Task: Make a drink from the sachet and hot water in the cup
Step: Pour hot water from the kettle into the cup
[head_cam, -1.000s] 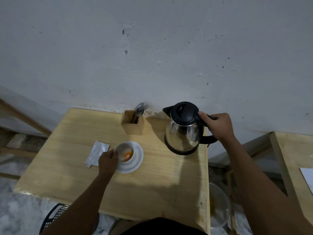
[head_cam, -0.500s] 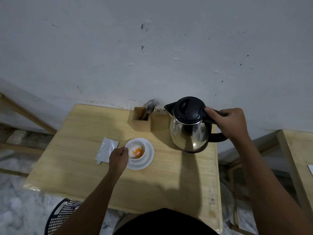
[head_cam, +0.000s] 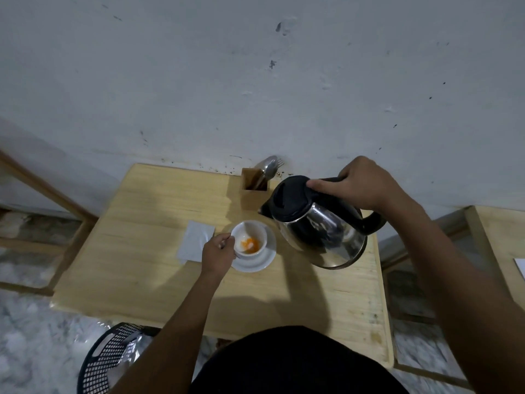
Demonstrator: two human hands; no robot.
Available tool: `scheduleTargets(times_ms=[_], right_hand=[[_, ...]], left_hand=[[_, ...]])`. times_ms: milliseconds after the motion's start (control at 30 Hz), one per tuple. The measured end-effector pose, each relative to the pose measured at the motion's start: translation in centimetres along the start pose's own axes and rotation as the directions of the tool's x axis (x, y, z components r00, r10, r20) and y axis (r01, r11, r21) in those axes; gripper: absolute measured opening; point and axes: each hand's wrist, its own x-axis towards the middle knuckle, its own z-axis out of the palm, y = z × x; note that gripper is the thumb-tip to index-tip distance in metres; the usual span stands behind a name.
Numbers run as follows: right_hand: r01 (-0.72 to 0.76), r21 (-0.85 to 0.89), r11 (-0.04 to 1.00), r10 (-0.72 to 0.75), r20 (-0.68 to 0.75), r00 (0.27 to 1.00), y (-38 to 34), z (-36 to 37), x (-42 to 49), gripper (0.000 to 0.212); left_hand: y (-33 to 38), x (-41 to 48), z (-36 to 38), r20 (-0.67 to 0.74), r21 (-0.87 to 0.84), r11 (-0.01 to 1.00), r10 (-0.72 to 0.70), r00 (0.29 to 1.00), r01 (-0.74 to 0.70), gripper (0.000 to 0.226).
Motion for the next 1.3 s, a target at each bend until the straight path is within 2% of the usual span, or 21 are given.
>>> scheduleTargets(times_ms=[200, 567, 867, 1300], right_hand=[[0.030, -0.169, 0.985, -0.015, 0.089, 0.996, -2.6, 0.8, 0.4, 0.075], [0.081, -0.338, 0.938, -0.010, 0.207, 0.978, -4.9, 1.9, 1.2, 0.072], [0.088, -0.401, 0.912, 0.020, 0.257, 0.966, -5.9, 2.1, 1.4, 0.071], [0.070, -0.419, 0.905, 0.045, 0.258, 0.965, -5.7, 1.9, 1.5, 0.070]], left_hand=[[0.2, 0.6, -0.5, 0.041, 0.050, 0.998, 0.034, 0.999, -0.036, 0.025], [-0.2, 1.1, -1.0, 0.089, 0.081, 0.995, 0.048, 0.995, -0.055, 0.026], [-0.2, 1.3, -1.1, 0.103, 0.085, 0.995, 0.039, 0.994, -0.048, 0.024], [0.0, 1.4, -1.2, 0.120, 0.094, 0.995, 0.009, 0.993, -0.020, 0.024]])
